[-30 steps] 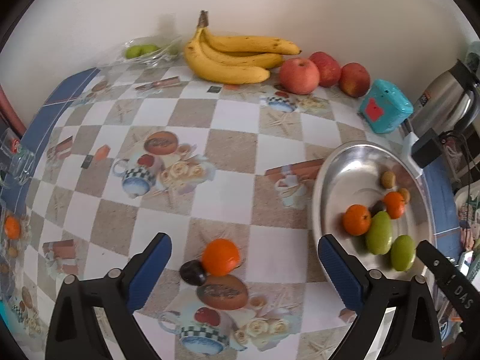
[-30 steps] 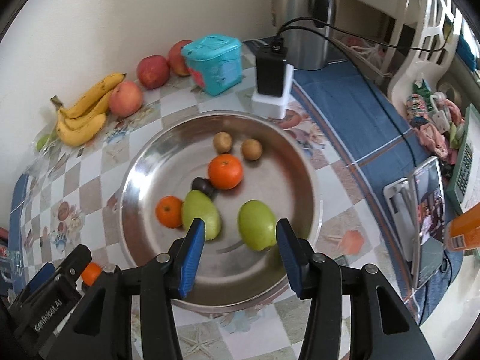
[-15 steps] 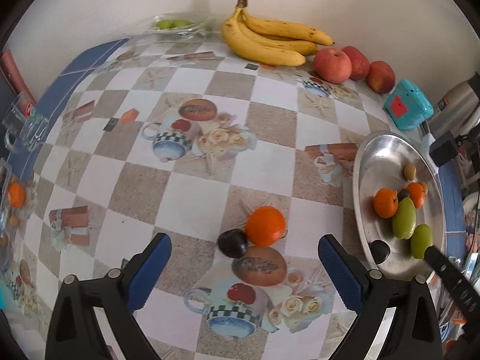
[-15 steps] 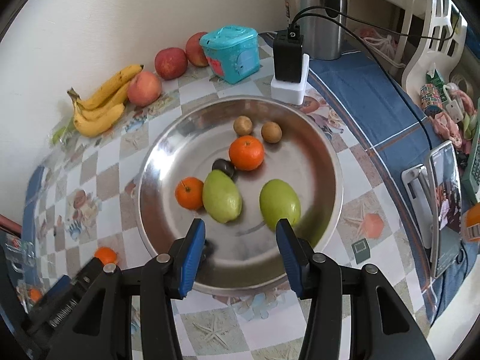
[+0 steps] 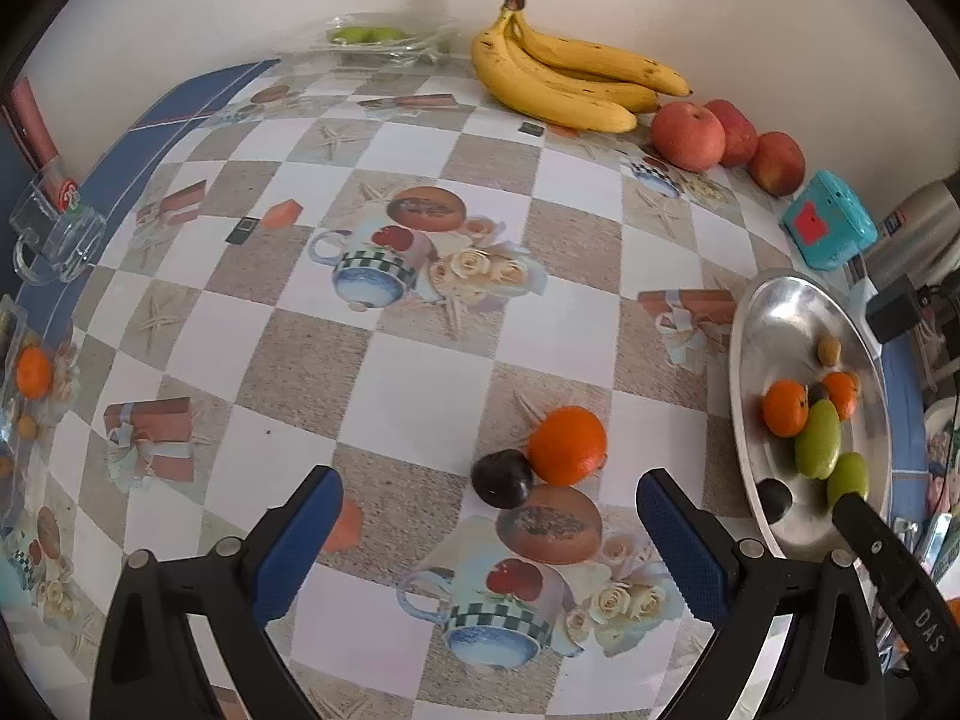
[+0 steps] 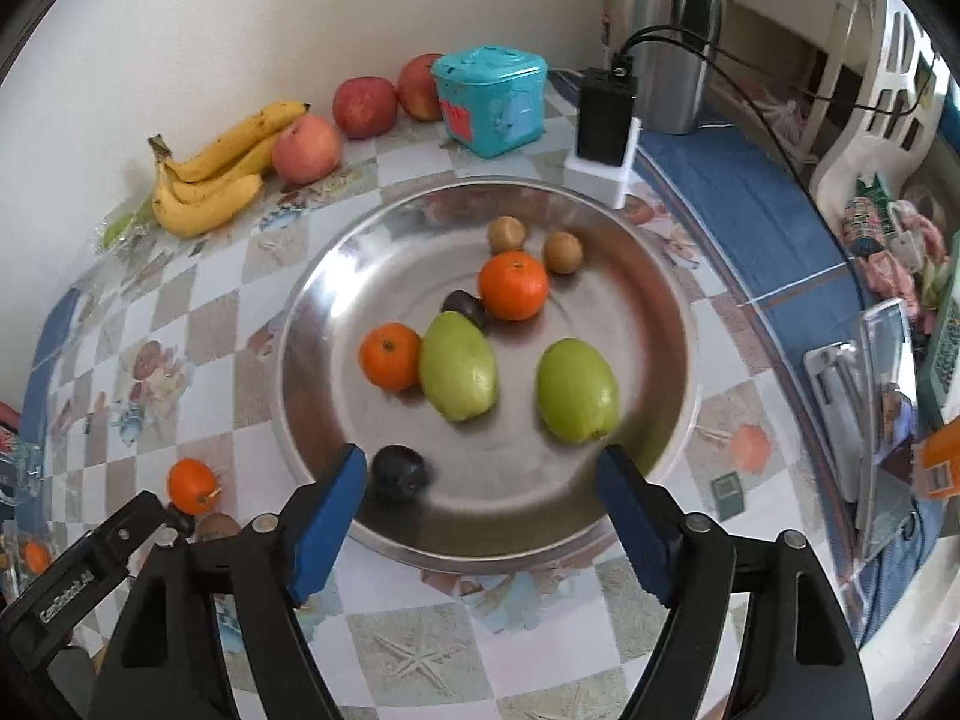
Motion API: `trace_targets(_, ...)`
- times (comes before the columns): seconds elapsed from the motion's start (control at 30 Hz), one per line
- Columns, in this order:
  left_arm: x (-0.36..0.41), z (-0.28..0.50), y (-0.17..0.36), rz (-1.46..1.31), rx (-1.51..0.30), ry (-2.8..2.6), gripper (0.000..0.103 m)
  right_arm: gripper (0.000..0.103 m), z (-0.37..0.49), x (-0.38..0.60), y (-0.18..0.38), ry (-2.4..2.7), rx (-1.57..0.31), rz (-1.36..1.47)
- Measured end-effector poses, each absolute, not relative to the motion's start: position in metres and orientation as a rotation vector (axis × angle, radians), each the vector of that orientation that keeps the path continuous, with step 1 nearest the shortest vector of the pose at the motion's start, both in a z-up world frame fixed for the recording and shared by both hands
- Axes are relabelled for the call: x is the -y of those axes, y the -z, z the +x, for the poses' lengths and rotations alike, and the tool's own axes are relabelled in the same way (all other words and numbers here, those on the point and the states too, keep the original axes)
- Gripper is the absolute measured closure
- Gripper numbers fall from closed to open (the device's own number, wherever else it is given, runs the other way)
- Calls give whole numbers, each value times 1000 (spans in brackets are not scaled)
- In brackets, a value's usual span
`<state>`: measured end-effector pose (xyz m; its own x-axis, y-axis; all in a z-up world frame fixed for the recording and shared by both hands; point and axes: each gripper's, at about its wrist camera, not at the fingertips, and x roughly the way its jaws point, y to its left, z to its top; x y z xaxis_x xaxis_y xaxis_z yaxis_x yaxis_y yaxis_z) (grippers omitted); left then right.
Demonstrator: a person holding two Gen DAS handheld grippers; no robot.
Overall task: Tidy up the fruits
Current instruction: 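Lower the left gripper onto the last dark plum and close it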
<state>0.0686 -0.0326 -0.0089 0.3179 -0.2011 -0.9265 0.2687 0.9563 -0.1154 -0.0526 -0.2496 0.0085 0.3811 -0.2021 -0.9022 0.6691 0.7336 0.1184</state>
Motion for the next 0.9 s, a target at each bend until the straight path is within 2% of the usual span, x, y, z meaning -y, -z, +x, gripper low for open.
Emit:
trace_targets(0.07, 29, 71, 9, 60, -1207, 300, 3, 4, -50, 249, -5, 565, -1046, 543)
trace_targets(0.57, -6, 95, 24, -3, -1258, 248, 4, 4, -13, 213, -11, 408, -1039, 502)
trace_targets(0.9, 10, 89, 27, 66, -1282, 375, 17, 4, 8, 185, -8, 343, -1062, 497)
